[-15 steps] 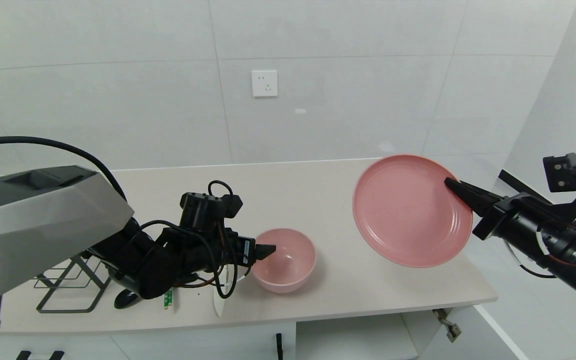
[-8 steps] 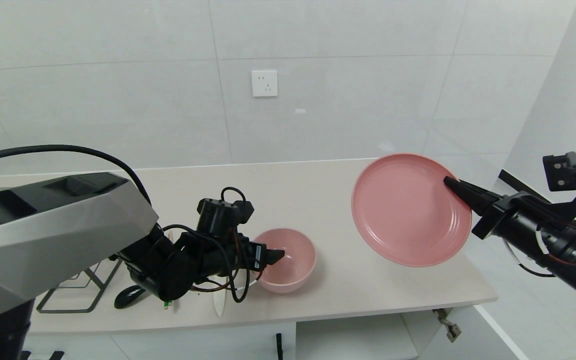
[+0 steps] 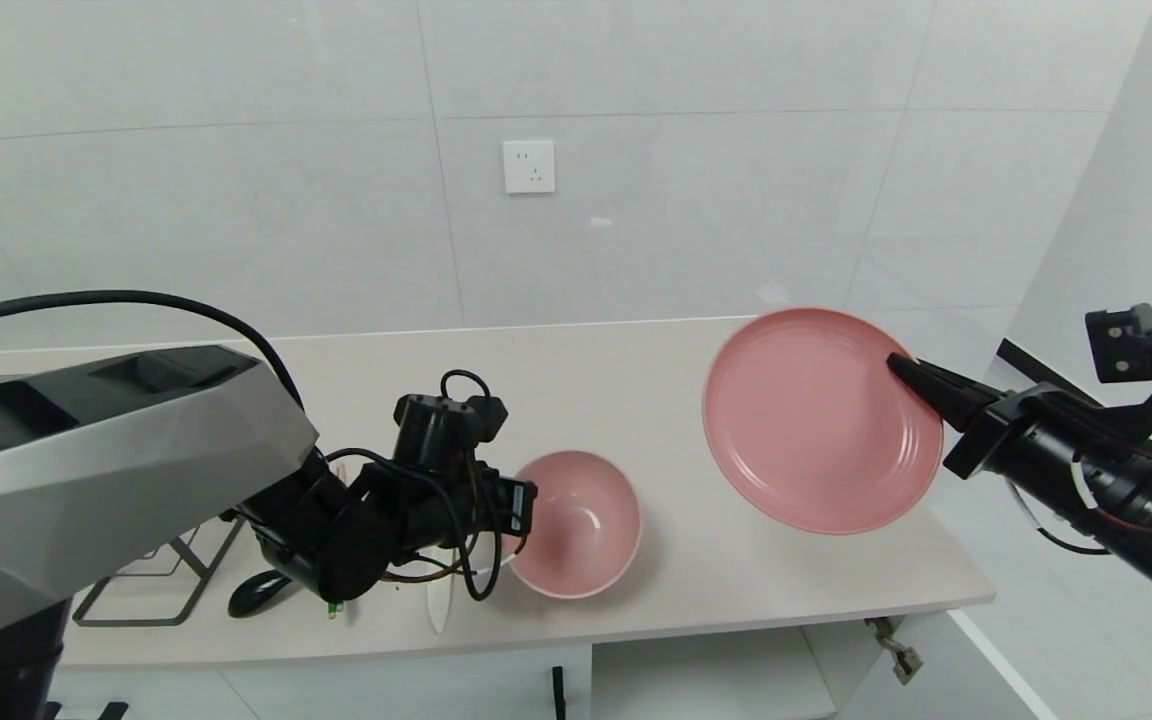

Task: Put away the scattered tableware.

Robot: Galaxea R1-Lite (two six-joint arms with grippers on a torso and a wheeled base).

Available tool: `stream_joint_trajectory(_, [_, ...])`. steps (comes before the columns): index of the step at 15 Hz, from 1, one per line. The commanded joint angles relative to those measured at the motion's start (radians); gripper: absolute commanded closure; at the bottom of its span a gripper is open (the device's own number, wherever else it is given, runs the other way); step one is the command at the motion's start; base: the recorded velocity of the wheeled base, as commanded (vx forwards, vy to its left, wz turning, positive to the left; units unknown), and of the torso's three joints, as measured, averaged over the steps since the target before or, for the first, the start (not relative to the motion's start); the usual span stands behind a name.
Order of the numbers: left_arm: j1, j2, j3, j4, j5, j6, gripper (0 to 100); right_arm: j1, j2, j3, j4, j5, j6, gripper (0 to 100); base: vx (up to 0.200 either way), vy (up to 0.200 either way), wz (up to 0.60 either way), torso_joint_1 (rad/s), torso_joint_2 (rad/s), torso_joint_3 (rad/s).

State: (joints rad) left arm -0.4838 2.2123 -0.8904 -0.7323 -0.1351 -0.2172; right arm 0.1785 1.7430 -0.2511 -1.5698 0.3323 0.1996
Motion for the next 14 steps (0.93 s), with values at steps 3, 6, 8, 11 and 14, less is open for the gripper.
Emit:
stream_joint_trajectory(3, [0.005,-0.117,0.024,-0.012,0.017,0.012,100,0.001,0.0,-0.001,-0.001,0.001,0.0,100,0.0,0.0,0.0,0.0,0.0,0.0])
stream_joint_trajectory(6, [0.008,-0.191,0.059,-0.065,0.035,0.053,100,0.001,0.0,-0.001,-0.001,0.001,0.0,100,0.0,0.0,0.0,0.0,0.0,0.0])
stream_joint_trajectory(8, [0.019,-0.223,0.096,-0.099,0.037,0.088,100,0.001,-0.002,-0.001,-0.001,-0.001,0.0,100,0.0,0.0,0.0,0.0,0.0,0.0])
stream_joint_trajectory(11, [0.08,-0.335,0.214,-0.147,0.034,0.13,100,0.001,0.0,-0.001,-0.001,-0.001,0.0,100,0.0,0.0,0.0,0.0,0.0,0.0])
stream_joint_trajectory(14, [0.116,-0.45,0.355,-0.206,0.025,0.131,100,0.002,0.001,-0.002,-0.001,-0.003,0.0,100,0.0,0.0,0.0,0.0,0.0,0.0])
